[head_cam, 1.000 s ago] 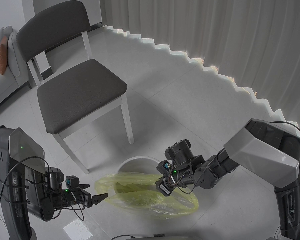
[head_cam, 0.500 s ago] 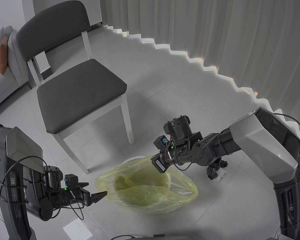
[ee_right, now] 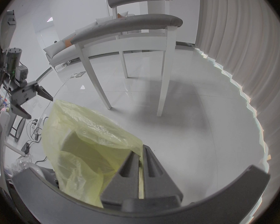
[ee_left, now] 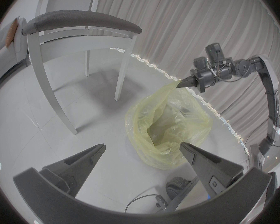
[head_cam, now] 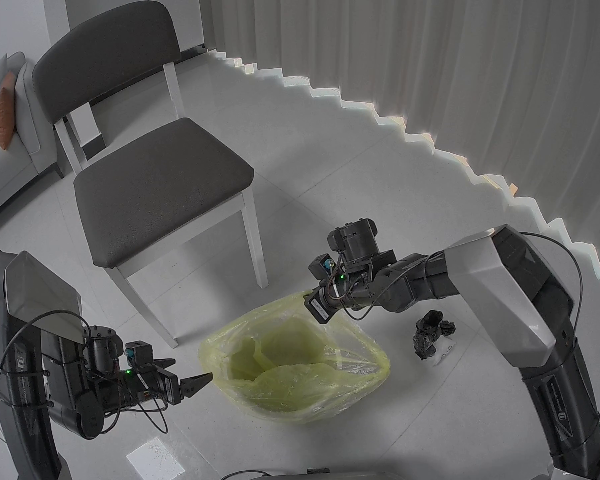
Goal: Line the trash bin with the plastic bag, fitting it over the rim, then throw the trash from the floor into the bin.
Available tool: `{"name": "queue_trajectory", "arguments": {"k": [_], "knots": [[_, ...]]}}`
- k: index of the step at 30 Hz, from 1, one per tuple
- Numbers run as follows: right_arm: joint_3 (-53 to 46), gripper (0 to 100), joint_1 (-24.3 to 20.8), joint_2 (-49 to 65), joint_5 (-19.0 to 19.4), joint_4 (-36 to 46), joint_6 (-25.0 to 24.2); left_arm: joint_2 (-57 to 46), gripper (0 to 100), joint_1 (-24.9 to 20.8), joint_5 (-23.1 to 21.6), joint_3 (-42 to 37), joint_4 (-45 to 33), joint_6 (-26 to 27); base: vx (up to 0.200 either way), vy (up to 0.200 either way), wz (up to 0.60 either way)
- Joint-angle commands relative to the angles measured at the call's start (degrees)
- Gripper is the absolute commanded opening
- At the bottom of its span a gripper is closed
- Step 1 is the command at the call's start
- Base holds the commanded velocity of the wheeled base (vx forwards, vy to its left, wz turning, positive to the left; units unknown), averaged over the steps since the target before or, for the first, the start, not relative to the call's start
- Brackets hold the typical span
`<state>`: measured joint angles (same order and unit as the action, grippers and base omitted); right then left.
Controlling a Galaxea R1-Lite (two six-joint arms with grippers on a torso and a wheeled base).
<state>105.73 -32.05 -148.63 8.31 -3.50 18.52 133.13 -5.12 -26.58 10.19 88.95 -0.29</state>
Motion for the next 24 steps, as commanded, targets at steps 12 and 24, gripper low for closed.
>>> {"name": "queue_trajectory", "arguments": {"k": [12, 24], "knots": [[8.9, 0, 1.1, -8.0, 0.1, 0.1, 1.0, -0.7, 100, 0.4, 0.4, 1.1, 1.0, -1.6, 0.0, 0.0, 0.0], [8.9, 100, -0.5, -9.9, -1.5, -0.6, -3.1, 0.1, 100, 0.2, 1.2, 1.6, 1.0, -1.6, 0.0, 0.0, 0.0]]}}
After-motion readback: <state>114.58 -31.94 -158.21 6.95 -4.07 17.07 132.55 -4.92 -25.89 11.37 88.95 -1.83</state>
